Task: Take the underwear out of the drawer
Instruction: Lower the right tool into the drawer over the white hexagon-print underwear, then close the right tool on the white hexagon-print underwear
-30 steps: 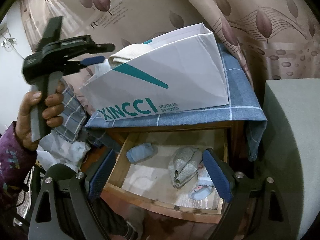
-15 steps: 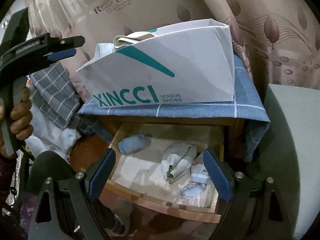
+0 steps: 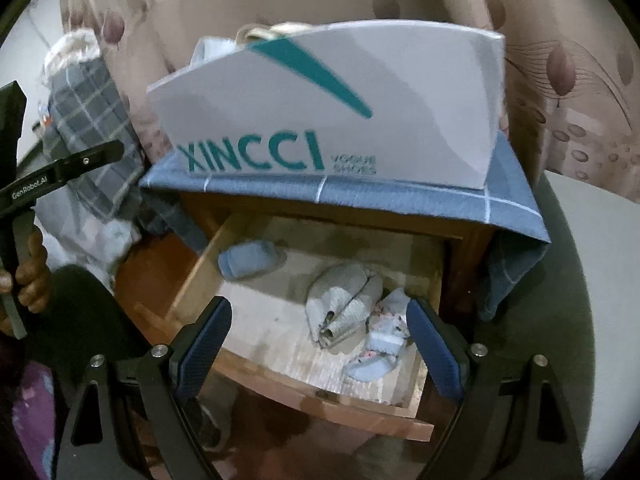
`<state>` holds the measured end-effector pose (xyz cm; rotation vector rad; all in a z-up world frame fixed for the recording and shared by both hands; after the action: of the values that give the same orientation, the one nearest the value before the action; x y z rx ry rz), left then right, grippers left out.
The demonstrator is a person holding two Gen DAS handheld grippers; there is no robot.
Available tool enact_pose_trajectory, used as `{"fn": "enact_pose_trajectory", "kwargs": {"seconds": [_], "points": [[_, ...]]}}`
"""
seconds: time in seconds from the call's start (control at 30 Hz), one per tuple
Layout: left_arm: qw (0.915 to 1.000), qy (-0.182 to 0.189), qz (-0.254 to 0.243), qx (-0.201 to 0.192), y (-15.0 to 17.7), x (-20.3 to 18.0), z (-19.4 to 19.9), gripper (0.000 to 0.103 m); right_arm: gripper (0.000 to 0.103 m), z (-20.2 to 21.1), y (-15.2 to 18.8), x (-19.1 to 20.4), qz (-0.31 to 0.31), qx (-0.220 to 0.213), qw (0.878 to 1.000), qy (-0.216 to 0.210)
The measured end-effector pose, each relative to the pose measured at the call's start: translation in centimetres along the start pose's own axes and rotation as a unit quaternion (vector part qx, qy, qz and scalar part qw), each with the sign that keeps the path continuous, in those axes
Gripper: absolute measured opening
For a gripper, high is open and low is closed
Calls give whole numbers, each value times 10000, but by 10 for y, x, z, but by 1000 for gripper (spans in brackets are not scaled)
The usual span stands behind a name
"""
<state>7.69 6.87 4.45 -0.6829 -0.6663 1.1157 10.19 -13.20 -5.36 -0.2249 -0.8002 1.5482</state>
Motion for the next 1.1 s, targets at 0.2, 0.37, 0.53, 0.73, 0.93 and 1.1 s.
{"fn": "enact_pose_trajectory", "kwargs": {"seconds": [0.2,0.37,0.53,0.73,0.93,1.1], "points": [[9969,321,639,-316,14,21,7,60,81,-38,14,7,242,726,9965,323],[9968,365,646,-300,14,20,4,60,76,-80,25,4,18,1234,9912,471],[9958,503,739,-190,15,21,-4,60,64,-112,33,9,307,1618,9837,729],[9939,633,894,-94,17,23,-11,60,63,-134,24,13,567,1804,9779,891],[9929,720,943,37,20,22,-18,60,63,-157,21,13,1042,2001,9668,1202],[9914,830,1001,172,23,20,-25,60,61,-175,25,11,1382,2117,9569,1426]]}}
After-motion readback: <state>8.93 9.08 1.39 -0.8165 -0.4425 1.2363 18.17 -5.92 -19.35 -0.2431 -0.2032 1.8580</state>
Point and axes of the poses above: each gripper's, at about its wrist camera, not at the fingertips, and z roughly against the way its jaws point, x to its left, y to its underside, the point moved 6 cm from there along -z, roughly the way its jaws point, and after that the axes turned 13 degrees about -z, right-handed, at the moved point
